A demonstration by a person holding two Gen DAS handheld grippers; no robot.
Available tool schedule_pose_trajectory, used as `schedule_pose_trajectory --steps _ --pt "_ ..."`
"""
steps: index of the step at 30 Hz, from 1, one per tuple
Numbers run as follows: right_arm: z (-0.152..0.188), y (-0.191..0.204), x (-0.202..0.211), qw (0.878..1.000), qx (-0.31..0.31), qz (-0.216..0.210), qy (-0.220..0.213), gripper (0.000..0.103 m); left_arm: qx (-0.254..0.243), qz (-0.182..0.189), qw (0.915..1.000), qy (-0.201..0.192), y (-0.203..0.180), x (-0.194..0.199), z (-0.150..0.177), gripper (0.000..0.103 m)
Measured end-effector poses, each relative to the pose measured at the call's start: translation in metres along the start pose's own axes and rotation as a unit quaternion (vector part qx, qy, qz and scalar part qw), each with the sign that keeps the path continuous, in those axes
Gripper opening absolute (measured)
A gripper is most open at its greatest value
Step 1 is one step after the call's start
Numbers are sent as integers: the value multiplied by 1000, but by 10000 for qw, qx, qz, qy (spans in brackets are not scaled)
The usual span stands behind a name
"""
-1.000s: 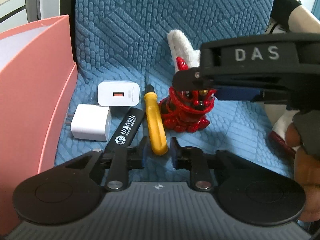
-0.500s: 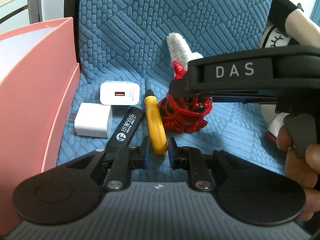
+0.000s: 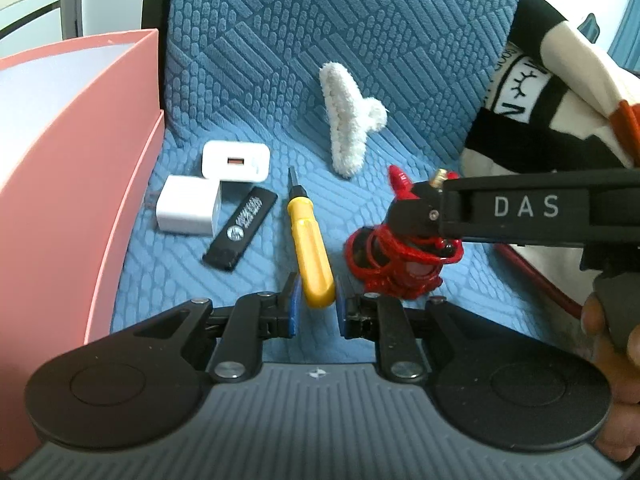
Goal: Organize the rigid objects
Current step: 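Close the right gripper on the lion figurine while the left gripper grasps the screwdriver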
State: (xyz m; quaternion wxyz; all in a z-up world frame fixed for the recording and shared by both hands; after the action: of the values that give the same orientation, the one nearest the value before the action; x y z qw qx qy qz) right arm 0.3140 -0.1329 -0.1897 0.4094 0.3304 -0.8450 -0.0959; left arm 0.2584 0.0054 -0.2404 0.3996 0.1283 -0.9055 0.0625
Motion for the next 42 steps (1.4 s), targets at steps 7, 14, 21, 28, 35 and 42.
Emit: schedule_pose_trajectory --steps 7,14,21,28,35,42 --pt "28 9 27 9996 -123 239 -98 60 77 154 9994 314 4 21 31 21" --pt "53 26 48 9989 -253 391 -76 57 57 248 9988 426 10 53 56 21" --pt "73 36 70 9979 -396 486 -170 51 74 290 9974 654 19 74 76 21" --pt "76 35 71 9981 -446 348 -231 52 105 282 9970 711 21 71 73 22" --pt "81 24 61 9971 -601 429 -202 71 60 259 9968 751 19 65 71 22" --pt "87 17 43 9962 -835 250 -38 68 104 306 9968 727 17 58 66 26"
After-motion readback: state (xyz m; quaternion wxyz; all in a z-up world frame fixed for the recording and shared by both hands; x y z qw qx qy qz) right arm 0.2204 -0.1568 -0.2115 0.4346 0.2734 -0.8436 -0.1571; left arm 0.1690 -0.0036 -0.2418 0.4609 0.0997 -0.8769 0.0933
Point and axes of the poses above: each gripper's, at about its wrist camera, not at the fingertips, and x roughly against the way its jaws point, y to its left, z to its underside, the point moved 4 cm from there along -x, roughly the way its jaws point, and after that the axes turned 15 degrees about -z, right-handed, at the moved point
